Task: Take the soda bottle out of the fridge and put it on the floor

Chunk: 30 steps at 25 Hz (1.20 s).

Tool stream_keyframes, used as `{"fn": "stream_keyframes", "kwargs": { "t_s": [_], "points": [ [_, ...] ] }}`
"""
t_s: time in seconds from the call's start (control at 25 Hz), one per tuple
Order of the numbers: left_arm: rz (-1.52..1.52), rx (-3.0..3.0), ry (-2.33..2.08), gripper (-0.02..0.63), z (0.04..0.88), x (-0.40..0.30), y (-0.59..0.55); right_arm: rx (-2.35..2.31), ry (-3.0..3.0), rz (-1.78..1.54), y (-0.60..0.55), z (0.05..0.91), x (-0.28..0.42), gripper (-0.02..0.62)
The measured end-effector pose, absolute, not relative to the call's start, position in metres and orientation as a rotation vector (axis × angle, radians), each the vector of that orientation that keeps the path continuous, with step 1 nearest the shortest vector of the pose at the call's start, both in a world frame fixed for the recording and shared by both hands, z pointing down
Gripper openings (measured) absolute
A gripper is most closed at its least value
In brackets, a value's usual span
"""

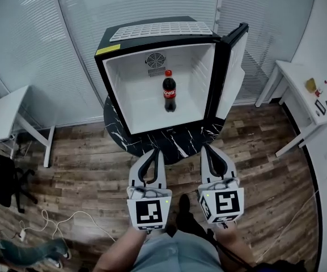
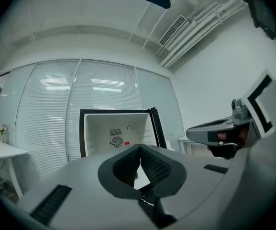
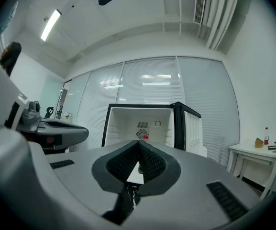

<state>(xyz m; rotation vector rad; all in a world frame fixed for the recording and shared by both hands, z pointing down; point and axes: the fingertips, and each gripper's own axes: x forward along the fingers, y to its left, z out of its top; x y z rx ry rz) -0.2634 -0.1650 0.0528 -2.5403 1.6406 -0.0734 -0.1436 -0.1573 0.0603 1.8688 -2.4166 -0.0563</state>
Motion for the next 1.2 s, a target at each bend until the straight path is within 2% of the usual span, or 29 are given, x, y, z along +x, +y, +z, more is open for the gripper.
{"fn": "stream_keyframes", "kwargs": {
  "t_s": [0.6,1.2],
  "points": [
    [-0.231,-2.511,1.711,0.018,0.082,-0.212,-0.294,1.779,-2.497,0.076,-0.294,0.092,-0.099,0.014],
    [-0.132,-2.295,1.875,0.018,0.038,-0.223,-0.364,1.612,-2.687,-0.126,-0.391,0.036,-0.112,0.014]
  ]
}}
